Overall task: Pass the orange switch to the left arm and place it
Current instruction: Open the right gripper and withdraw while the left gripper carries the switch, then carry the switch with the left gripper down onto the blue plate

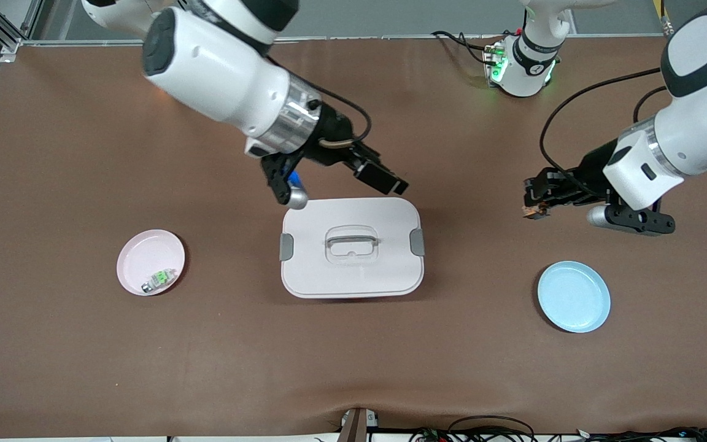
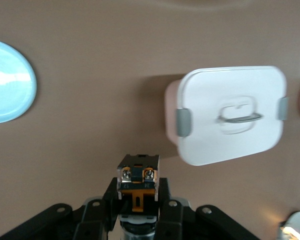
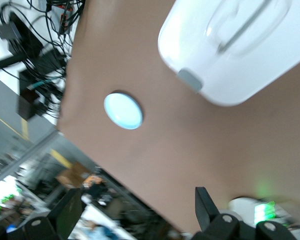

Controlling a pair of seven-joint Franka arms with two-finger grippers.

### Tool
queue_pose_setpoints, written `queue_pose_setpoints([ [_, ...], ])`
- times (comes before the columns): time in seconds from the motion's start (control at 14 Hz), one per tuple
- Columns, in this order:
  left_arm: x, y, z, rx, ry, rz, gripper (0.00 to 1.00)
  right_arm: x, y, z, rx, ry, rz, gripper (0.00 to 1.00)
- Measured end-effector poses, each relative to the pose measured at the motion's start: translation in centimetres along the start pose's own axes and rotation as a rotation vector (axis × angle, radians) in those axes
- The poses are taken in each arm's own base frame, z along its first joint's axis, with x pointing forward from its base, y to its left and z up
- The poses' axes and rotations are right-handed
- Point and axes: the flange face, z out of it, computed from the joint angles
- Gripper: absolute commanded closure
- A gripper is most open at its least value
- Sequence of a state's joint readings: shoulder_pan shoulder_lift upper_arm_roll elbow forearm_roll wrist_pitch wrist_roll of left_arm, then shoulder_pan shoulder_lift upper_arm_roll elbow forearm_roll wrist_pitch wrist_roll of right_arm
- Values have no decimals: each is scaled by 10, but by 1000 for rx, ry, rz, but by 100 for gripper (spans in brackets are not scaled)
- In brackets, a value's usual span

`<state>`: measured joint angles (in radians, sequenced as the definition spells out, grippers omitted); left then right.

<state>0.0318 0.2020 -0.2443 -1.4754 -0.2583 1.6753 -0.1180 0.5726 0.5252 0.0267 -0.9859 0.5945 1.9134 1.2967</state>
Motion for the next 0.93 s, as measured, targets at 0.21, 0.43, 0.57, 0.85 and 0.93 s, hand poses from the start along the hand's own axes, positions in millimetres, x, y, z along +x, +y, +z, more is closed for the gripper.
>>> queue_pose_setpoints([
  [0.21,3,-25,15,89,-40,64,100,31,17,-47,-131,104,-238,0],
  [0.43,8,-60,29,172,-82,186,100,33,28,-80,-261,256,-452,0],
  [0.57,11,-78,38,208,-110,250,100,45,31,-96,-325,325,-597,0],
  [0.85,16,-101,68,253,-137,405,100,96,50,-124,-510,354,-821,0],
  [0.93,17,-106,78,258,-143,450,100,111,56,-134,-537,346,-853,0],
])
